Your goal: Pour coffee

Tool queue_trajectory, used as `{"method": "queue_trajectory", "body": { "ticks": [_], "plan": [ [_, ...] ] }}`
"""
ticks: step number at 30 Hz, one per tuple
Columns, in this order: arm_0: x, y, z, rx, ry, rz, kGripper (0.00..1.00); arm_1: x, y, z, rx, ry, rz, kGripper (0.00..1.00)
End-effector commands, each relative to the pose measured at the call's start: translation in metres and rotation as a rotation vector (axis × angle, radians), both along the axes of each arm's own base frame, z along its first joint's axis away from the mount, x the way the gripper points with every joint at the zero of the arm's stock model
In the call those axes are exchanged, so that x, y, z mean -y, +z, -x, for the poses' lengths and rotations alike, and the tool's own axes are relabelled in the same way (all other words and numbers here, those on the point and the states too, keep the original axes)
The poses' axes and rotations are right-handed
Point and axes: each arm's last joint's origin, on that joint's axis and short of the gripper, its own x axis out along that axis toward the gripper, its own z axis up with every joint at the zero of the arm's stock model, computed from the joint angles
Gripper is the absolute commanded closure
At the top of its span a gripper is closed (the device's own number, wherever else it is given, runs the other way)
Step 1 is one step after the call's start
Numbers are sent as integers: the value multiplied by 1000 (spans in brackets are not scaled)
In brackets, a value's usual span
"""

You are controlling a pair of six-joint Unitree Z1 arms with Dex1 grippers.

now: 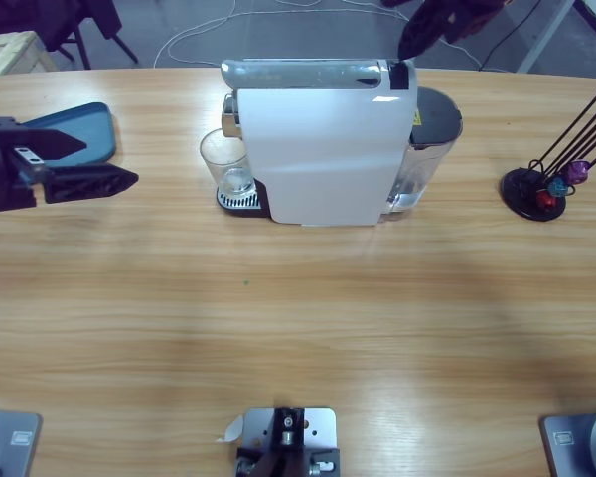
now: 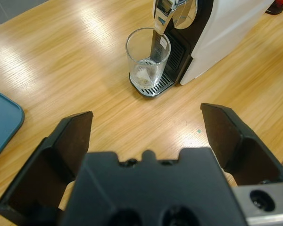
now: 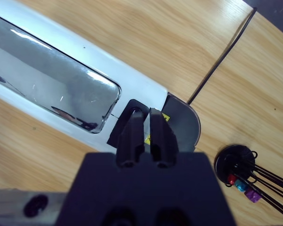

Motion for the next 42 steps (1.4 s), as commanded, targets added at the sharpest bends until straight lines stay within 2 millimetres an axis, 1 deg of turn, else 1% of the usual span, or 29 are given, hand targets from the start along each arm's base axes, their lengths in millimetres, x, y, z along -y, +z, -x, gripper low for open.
{"method": "queue_trajectory", "body": {
  "ticks": [1,7,11,16,18,19,21,22,23,24,25,26,30,34,42],
  "plan": [
    [4,-16,-2,-52,4,-25,0,-7,-19,-4,-53,20,38,1000],
    [4,-17,-1,-58,5,-24,0,-12,-24,-3,-62,40,51,1000],
    [4,-17,-2,-63,11,-19,0,-23,-40,-1,-110,67,94,1000],
    [4,-17,-2,-68,14,-19,0,-25,-49,-2,-135,60,125,1000],
    [4,-17,-1,-67,14,-18,0,-24,-46,-1,-124,54,128,1000],
    [4,-17,-1,-66,14,-17,0,-21,-40,0,-104,47,124,1000],
    [4,-16,-2,-64,14,-16,0,-16,-17,2,-28,34,105,1000],
    [4,-15,-2,-63,14,-14,0,-12,4,6,31,34,82,955],
    [4,-15,-2,-60,14,-12,0,-8,21,11,70,34,52,373],
    [4,-14,-2,-57,13,-9,0,-3,37,17,105,36,18,25],
    [4,-13,-2,-55,13,-8,0,0,47,22,122,35,-10,0],
    [4,-13,-2,-54,13,-7,0,2,50,25,123,33,-23,0],
    [5,-10,-1,-49,2,2,0,1,36,26,64,22,-21,0],
    [5,-9,2,-46,-5,5,0,-1,32,26,31,34,-44,0],
    [5,-8,2,-40,-2,5,0,-2,22,24,4,25,-31,0]
  ]
}}
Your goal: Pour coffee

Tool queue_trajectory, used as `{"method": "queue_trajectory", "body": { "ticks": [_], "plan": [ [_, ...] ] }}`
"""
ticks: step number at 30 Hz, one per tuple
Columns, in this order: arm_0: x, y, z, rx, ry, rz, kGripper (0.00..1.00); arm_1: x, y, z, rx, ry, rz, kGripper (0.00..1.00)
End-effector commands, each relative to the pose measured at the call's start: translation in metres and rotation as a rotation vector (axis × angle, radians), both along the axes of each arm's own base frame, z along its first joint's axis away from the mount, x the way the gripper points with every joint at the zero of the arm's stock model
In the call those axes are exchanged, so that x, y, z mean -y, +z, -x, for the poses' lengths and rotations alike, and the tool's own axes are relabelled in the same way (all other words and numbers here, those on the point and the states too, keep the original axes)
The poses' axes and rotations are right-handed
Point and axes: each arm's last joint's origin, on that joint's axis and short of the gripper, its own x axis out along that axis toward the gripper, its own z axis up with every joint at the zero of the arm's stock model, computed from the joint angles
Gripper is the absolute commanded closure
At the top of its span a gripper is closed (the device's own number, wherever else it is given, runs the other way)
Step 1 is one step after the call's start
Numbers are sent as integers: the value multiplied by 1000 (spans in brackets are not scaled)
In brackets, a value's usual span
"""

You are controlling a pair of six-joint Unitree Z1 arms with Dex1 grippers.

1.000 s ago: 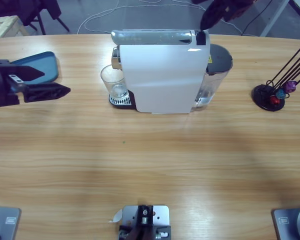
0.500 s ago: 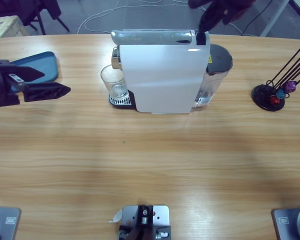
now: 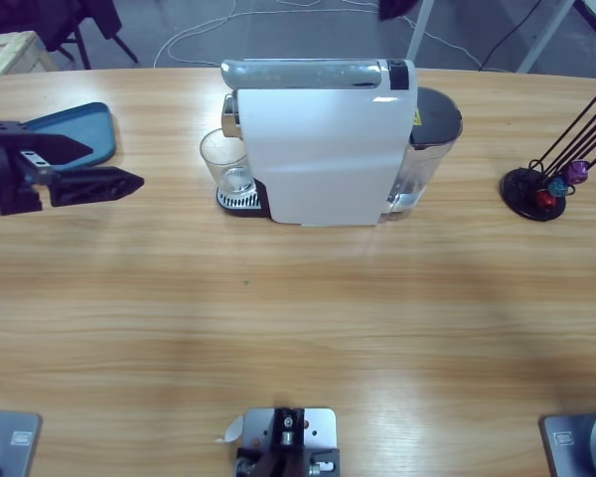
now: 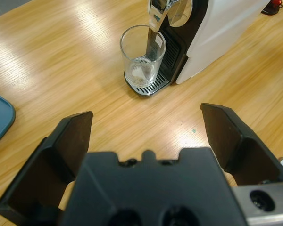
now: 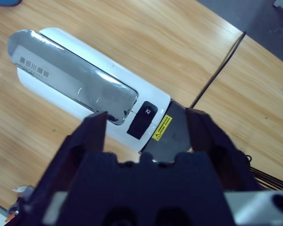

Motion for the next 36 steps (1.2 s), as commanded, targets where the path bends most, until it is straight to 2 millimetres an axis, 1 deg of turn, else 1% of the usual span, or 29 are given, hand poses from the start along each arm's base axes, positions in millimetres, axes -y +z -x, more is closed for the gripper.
{"method": "queue_trajectory", "body": {
  "ticks": [1,2,3,4,5,6,8,11,20,23,28,36],
  "plan": [
    [1,-7,0,-17,-2,-8,0,-5,-20,1,-65,1,33,0],
    [1,-7,0,-18,0,-10,0,-5,-22,0,-61,-5,42,0],
    [2,-7,0,-19,0,-10,0,-5,-22,-2,-53,-16,55,45],
    [2,-8,0,-20,0,-11,0,-5,-23,-3,-51,-16,60,373],
    [2,-8,-1,-21,0,-12,0,-4,-23,-6,-45,-24,66,884],
    [2,-8,-1,-21,0,-12,0,-3,-21,-8,-30,-26,78,1000],
    [3,-8,-2,-23,0,-14,0,0,-15,-11,-12,-22,71,1000],
    [4,-9,-3,-28,-1,-19,0,1,-19,-17,-37,-23,59,1000],
    [4,-12,-3,-35,1,-26,0,-13,-48,-33,-108,0,96,1000],
    [5,-13,-4,-39,1,-29,0,-13,-54,-36,-123,10,107,1000],
    [6,-15,-5,-45,1,-34,0,-10,-56,-39,-126,-3,114,1000],
    [6,-16,-6,-50,0,-37,0,-13,-56,-37,-132,8,110,1000]
  ]
}}
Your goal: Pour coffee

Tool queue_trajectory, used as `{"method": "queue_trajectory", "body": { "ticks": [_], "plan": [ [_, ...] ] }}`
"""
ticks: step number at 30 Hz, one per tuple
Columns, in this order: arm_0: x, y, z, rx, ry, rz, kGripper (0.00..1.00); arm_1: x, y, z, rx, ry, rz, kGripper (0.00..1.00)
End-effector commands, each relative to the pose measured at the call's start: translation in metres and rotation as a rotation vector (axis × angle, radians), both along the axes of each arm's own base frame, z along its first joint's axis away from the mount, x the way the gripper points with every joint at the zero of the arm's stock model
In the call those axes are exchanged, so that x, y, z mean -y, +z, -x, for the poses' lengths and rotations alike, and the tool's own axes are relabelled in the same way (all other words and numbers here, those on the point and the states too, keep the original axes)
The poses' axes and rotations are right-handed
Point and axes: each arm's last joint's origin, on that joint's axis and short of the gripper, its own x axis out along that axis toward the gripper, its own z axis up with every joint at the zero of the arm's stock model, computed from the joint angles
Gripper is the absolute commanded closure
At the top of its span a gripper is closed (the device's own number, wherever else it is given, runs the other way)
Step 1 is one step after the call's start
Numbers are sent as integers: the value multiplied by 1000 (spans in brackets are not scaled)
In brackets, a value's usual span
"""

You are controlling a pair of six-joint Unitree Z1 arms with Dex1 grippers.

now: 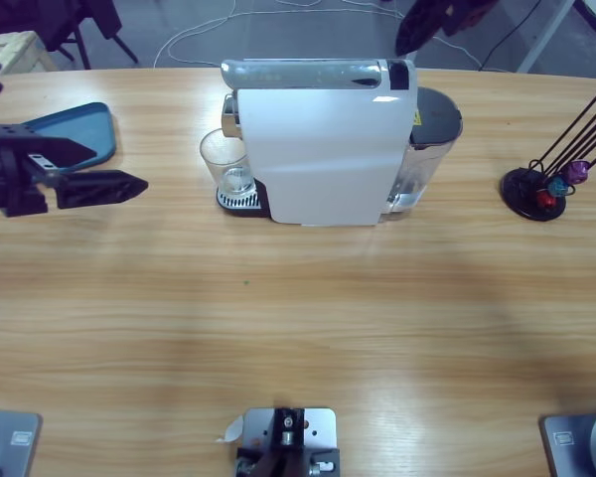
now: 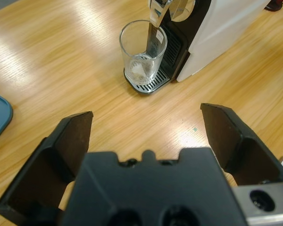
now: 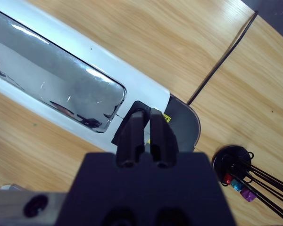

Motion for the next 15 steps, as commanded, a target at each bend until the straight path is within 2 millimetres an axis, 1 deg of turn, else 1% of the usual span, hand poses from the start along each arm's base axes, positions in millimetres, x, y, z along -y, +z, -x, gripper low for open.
{"method": "queue_trajectory", "body": {
  "ticks": [1,3,9,15],
  "plan": [
    [4,-13,-3,-38,0,-27,0,-6,-24,-13,-62,8,38,1000],
    [4,-13,-3,-37,0,-27,0,-6,-24,-13,-63,8,39,1000],
    [4,-14,-3,-37,2,-26,0,-7,-34,-14,-88,8,57,1000],
    [3,-15,-2,-40,2,-28,0,-8,-50,-10,-136,15,92,1000]
  ]
}}
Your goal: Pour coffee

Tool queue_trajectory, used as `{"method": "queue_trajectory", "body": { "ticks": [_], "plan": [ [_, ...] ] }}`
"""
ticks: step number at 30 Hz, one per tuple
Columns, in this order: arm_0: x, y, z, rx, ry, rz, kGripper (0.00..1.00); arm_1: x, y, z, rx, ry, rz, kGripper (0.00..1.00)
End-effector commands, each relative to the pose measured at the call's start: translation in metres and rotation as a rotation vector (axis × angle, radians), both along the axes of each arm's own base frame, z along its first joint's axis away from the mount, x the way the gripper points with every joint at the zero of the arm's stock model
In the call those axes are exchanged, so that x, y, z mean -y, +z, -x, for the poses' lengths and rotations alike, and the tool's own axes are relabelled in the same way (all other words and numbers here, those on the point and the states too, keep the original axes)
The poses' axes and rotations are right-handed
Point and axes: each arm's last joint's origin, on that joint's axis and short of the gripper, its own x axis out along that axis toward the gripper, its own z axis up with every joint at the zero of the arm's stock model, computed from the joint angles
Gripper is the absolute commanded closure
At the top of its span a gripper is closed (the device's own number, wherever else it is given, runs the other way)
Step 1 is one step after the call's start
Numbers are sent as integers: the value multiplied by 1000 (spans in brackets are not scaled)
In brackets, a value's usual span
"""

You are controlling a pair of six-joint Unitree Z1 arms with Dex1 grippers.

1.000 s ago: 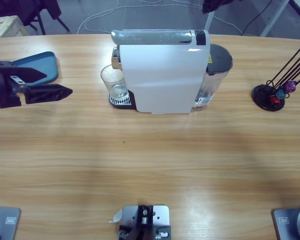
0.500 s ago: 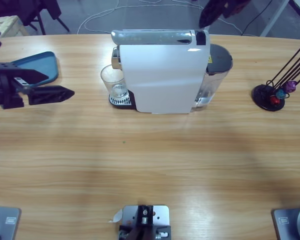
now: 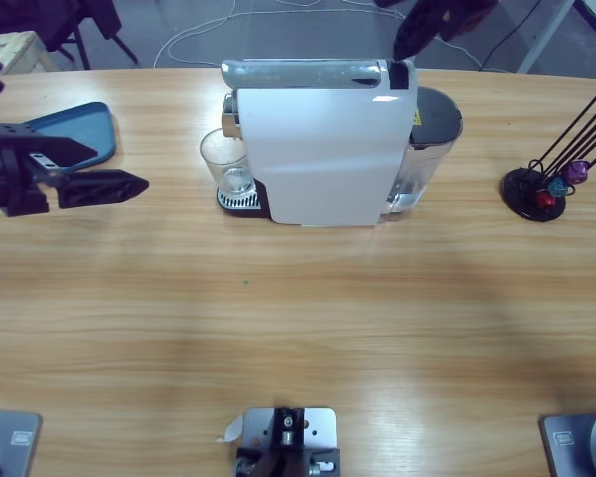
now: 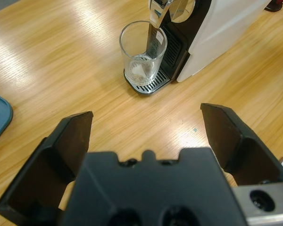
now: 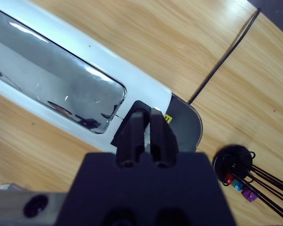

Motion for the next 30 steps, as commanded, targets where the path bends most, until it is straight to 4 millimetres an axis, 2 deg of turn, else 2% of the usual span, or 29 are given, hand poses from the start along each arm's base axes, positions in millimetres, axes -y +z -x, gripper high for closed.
{"method": "queue_trajectory", "body": {
  "ticks": [1,4,6,7,9,10,12,17,30],
  "plan": [
    [3,-15,-2,-43,2,-31,0,-6,-47,-7,-128,15,86,1000],
    [3,-15,-2,-43,2,-31,0,-6,-48,-7,-121,13,87,1000],
    [4,-14,-3,-39,2,-27,0,-3,-29,-5,-57,1,67,1000],
    [4,-13,-3,-36,2,-25,0,0,-10,-3,0,-7,47,980],
    [4,-11,-3,-30,1,-21,0,9,25,7,90,-18,-4,46],
    [4,-10,-4,-26,1,-17,0,14,37,13,117,-23,-24,0],
    [4,-8,-4,-21,1,-11,0,20,45,23,125,-31,-45,0],
    [3,-2,-2,-4,-1,4,0,23,28,34,36,-36,-75,0],
    [3,-3,-2,-4,1,1,0,16,22,28,15,-37,-103,0]
  ]
}}
